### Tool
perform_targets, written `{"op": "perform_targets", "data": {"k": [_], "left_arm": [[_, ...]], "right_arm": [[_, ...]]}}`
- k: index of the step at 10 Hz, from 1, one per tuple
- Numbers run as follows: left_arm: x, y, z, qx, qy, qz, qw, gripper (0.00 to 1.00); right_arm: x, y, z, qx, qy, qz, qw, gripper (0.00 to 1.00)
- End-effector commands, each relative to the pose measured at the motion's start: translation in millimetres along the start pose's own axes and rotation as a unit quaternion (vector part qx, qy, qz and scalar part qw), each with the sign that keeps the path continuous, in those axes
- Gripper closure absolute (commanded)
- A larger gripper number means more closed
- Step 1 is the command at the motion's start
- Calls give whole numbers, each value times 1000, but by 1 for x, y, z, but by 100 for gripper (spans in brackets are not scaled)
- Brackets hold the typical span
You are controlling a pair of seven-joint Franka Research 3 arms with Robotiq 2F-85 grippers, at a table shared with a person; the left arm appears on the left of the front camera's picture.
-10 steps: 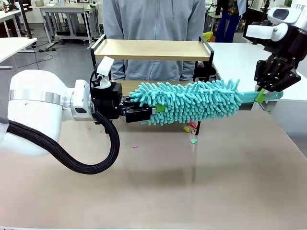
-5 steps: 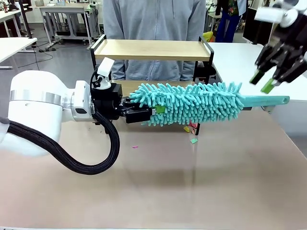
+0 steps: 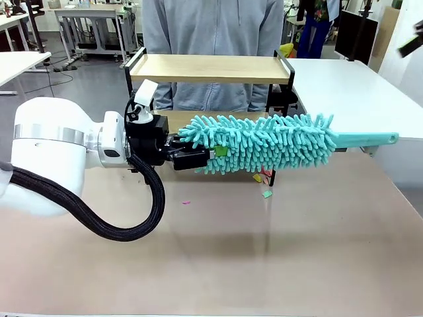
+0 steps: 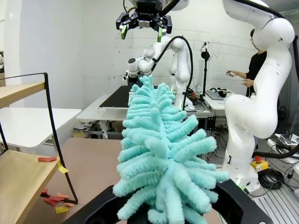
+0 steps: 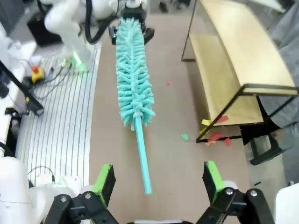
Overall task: Clean the shelf.
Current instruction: Hand the Duster back to the human.
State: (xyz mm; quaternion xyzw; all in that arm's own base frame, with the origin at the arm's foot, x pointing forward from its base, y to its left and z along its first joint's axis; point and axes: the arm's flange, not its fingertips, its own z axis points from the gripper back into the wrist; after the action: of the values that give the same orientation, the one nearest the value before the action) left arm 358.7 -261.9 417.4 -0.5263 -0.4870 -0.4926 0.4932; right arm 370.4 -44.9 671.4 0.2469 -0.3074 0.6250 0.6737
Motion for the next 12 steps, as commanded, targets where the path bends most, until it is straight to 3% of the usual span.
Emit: {"op": "perform_targets", "data": {"k": [1,4,5,6,7,9,12], "left_arm": [[3,0,-1,0,0,0,1000,100],[3,0,-1,0,0,0,1000,100],[3,0,-1,0,0,0,1000,100],[0,0,0,0,0,0,1000,82],[15,-1,2,35,23,0,999,82],[69,-8,7,74,3,0,997,82],[153,-35,47,135,-31,-35,990,82]], "right_arm": [[-34,-2,23,-10,-59,-18,998,0],[-63,-1,44,-22,-113,-14,993,0],[-57,5,44,-23,-67,-44,996,0],[-57,5,44,-23,-67,-44,996,0],[-57,5,44,-23,-67,-44,996,0],[-57,5,44,-23,-67,-44,996,0],[-57,5,44,-23,-67,-44,996,0]]}}
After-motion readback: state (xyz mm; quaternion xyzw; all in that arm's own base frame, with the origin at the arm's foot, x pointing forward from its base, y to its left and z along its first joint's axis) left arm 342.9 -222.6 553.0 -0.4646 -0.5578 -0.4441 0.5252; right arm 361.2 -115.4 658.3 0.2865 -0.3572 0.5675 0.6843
